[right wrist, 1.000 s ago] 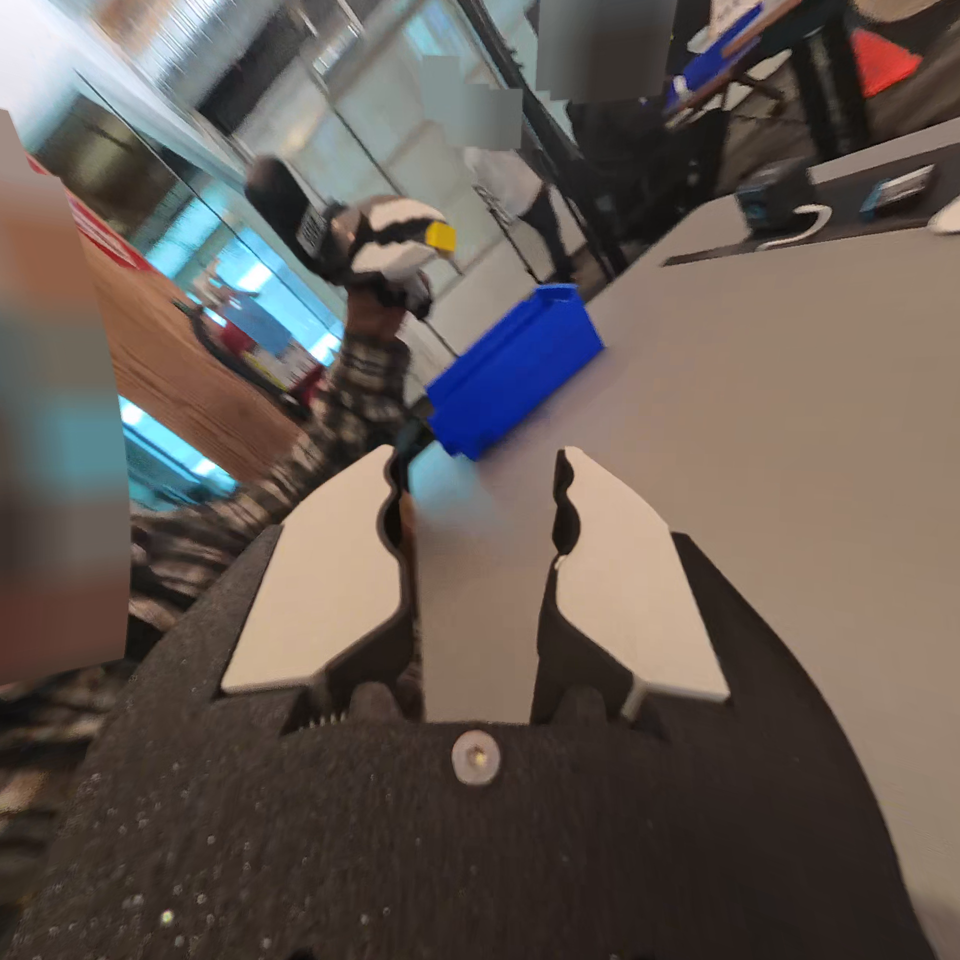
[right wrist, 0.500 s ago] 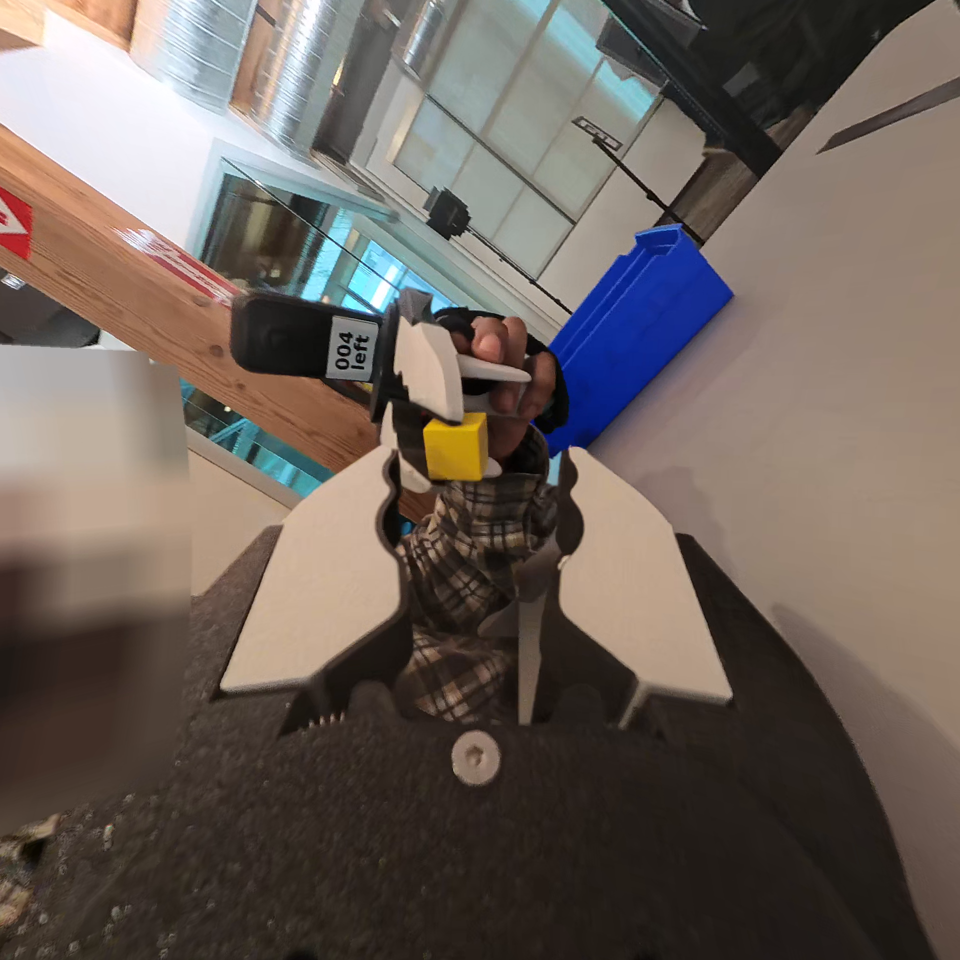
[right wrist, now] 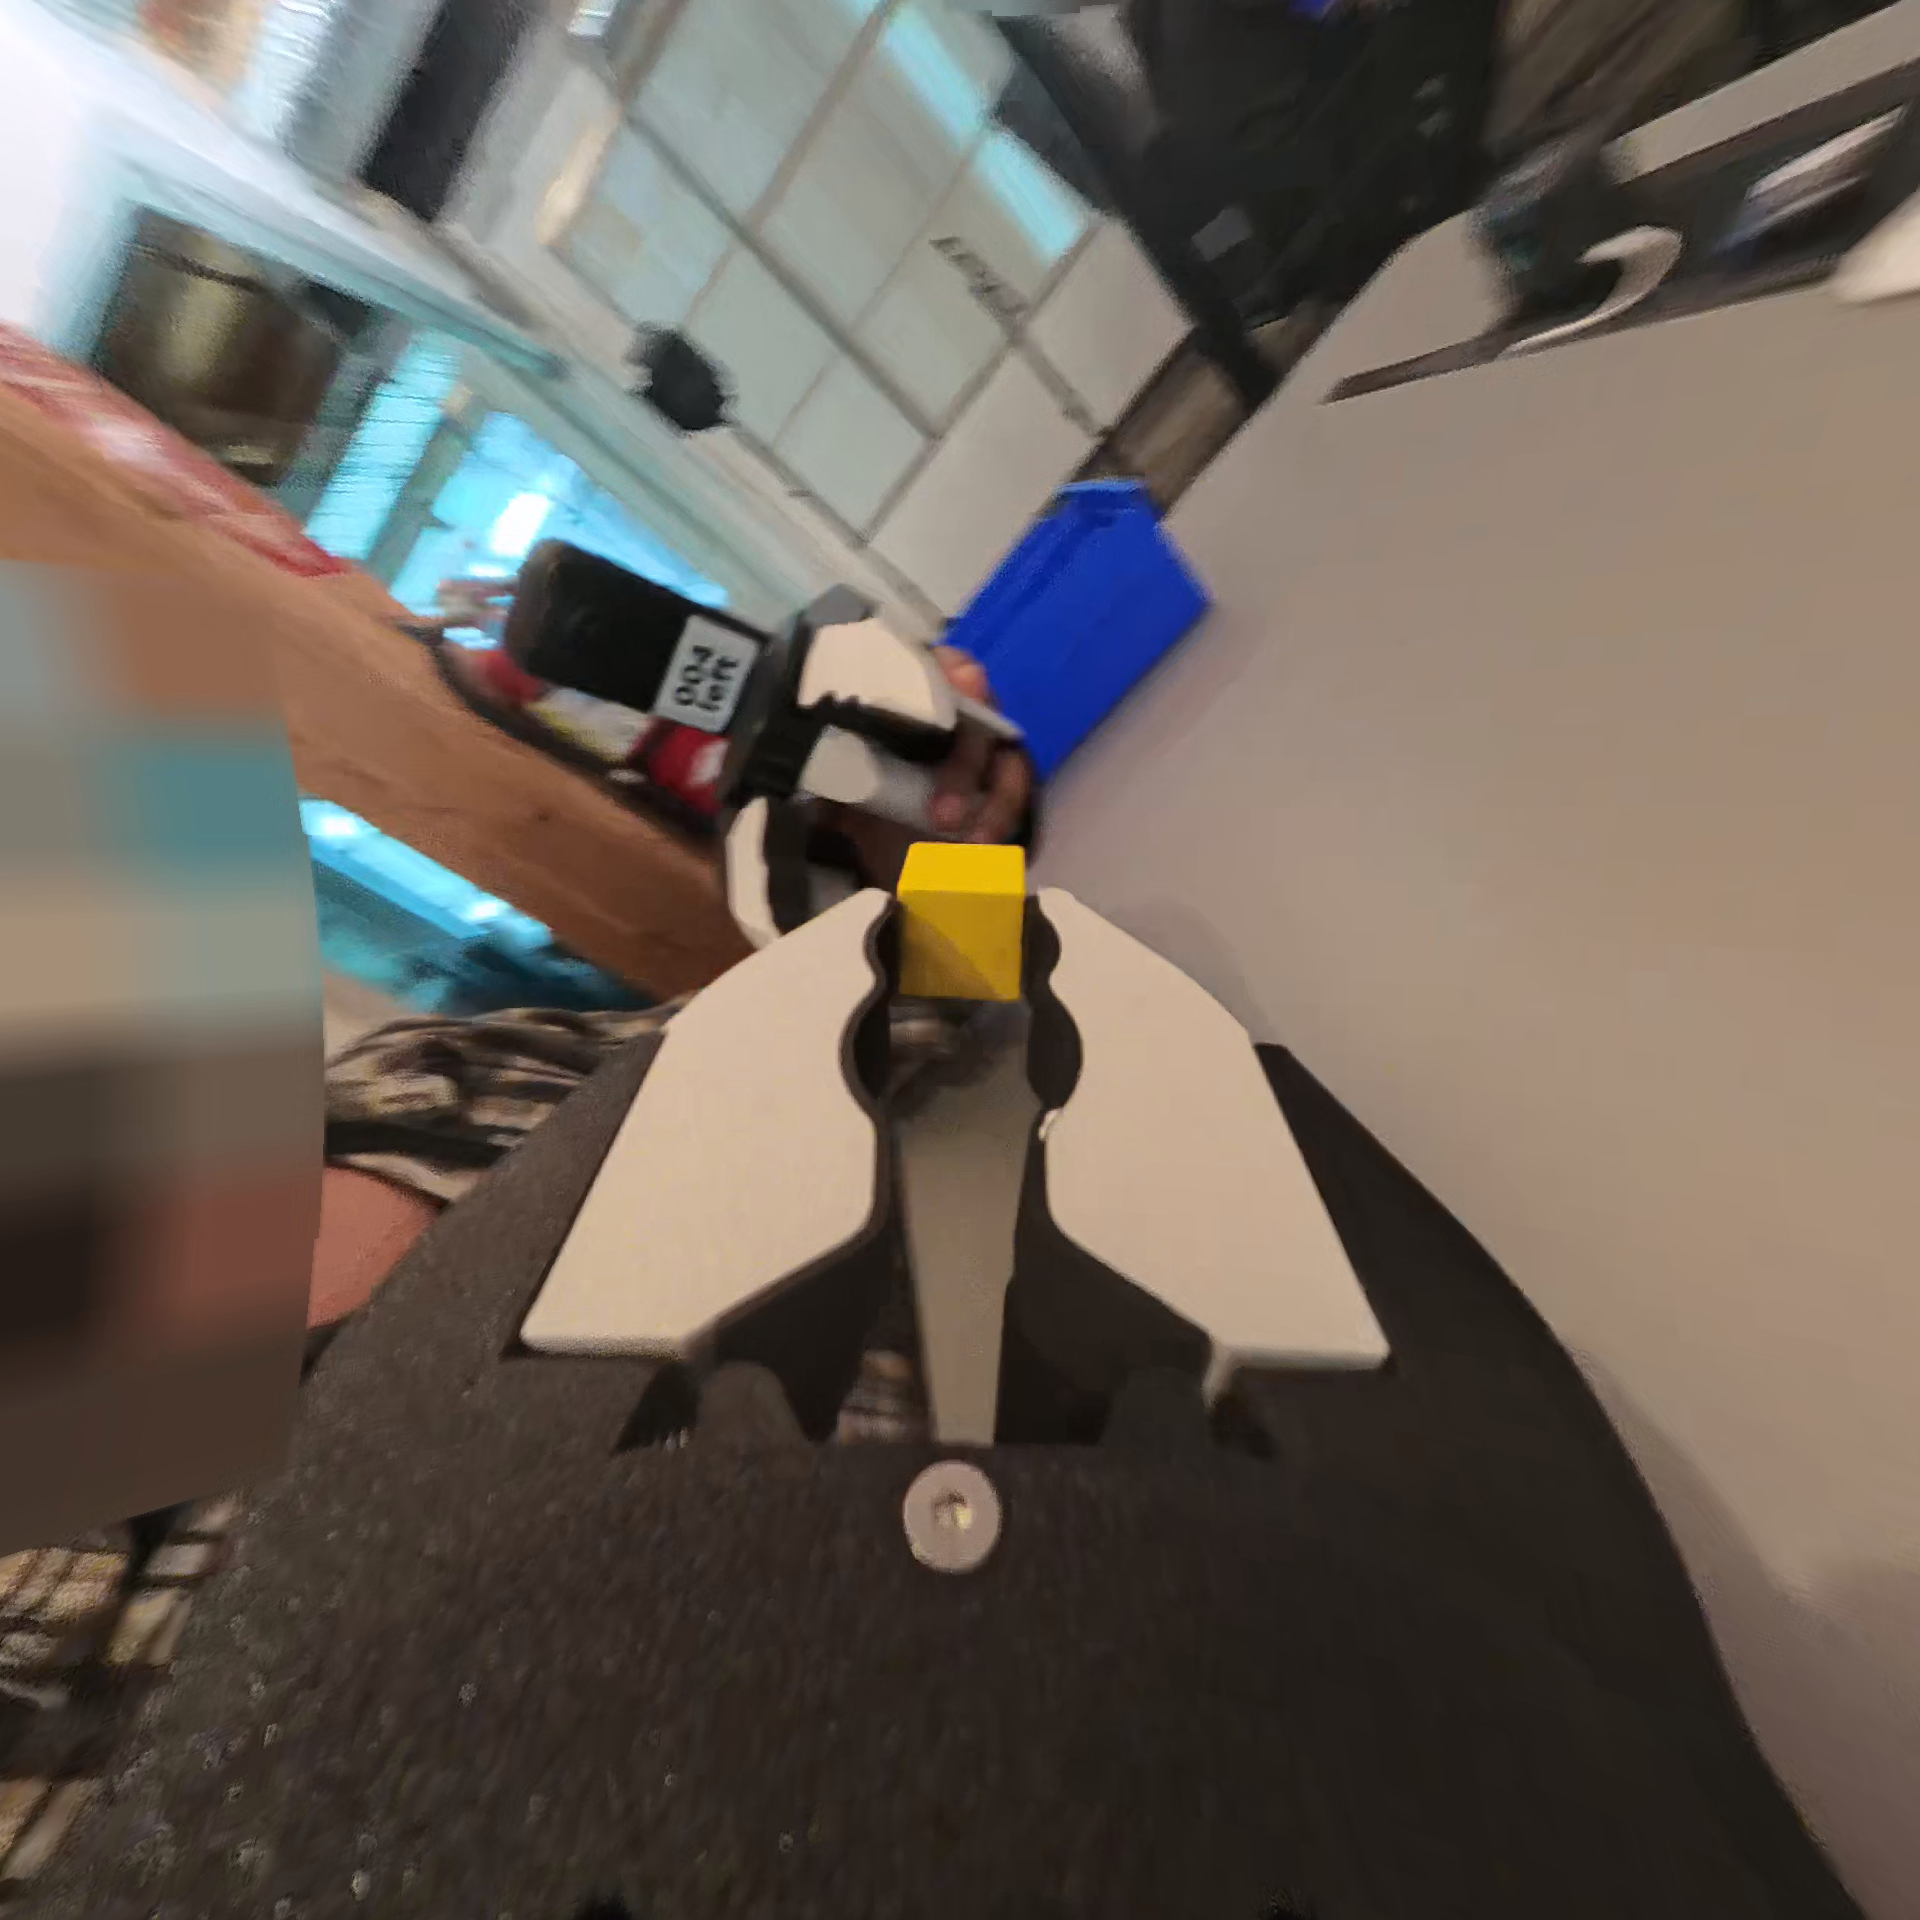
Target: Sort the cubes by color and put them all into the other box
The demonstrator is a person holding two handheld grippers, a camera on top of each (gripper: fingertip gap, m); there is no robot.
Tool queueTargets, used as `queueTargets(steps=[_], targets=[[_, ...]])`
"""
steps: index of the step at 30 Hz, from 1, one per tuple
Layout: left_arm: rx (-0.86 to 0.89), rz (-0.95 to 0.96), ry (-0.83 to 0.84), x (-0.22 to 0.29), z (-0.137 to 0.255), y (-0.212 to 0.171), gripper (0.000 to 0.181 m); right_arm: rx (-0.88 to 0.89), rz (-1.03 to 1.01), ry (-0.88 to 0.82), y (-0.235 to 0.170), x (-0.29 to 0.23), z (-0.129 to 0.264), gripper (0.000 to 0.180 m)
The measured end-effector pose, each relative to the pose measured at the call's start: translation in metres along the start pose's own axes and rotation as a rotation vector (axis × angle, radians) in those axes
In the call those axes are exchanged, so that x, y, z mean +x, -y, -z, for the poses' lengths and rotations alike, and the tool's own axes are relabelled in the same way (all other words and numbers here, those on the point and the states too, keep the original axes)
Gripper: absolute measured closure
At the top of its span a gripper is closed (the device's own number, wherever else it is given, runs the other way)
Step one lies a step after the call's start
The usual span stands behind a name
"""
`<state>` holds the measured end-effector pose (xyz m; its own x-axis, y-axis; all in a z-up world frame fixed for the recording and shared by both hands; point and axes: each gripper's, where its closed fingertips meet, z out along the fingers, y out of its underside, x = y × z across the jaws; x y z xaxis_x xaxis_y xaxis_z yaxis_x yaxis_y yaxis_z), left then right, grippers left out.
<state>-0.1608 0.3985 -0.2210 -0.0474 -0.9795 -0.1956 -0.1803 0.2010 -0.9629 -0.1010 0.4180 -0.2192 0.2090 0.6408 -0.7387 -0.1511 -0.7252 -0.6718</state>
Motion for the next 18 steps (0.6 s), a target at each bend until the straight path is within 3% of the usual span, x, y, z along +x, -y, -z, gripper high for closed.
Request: queueTargets(steps=[3,6,8,10,14,16,18], targets=[[0.014,0.064,-0.006,0.002,0.002,-0.020,0.090,-0.023,0.124,-0.452,0.016,0.043,0.106,0.158],[0.030,0.123,-0.013,0.004,0.003,-0.041,0.090,-0.178,0.132,-0.970,0.006,0.087,0.238,0.158],[0.020,0.144,-0.025,0.007,0.001,-0.051,0.092,-0.304,0.015,-1.128,-0.019,0.103,0.297,0.158],[-0.015,0.126,-0.032,0.009,-0.001,-0.057,0.094,-0.384,-0.114,-1.143,-0.045,0.112,0.322,0.158],[-0.010,0.110,-0.036,0.012,-0.003,-0.057,0.101,-0.502,-0.215,-1.123,-0.081,0.134,0.331,0.157],[-0.004,0.121,-0.023,0.010,-0.002,-0.058,0.101,-0.524,-0.234,-1.184,-0.085,0.141,0.341,0.135],[0.010,0.137,-0.001,0.005,0.002,-0.058,0.101,-0.452,-0.177,-1.205,-0.067,0.134,0.340,0.129]])
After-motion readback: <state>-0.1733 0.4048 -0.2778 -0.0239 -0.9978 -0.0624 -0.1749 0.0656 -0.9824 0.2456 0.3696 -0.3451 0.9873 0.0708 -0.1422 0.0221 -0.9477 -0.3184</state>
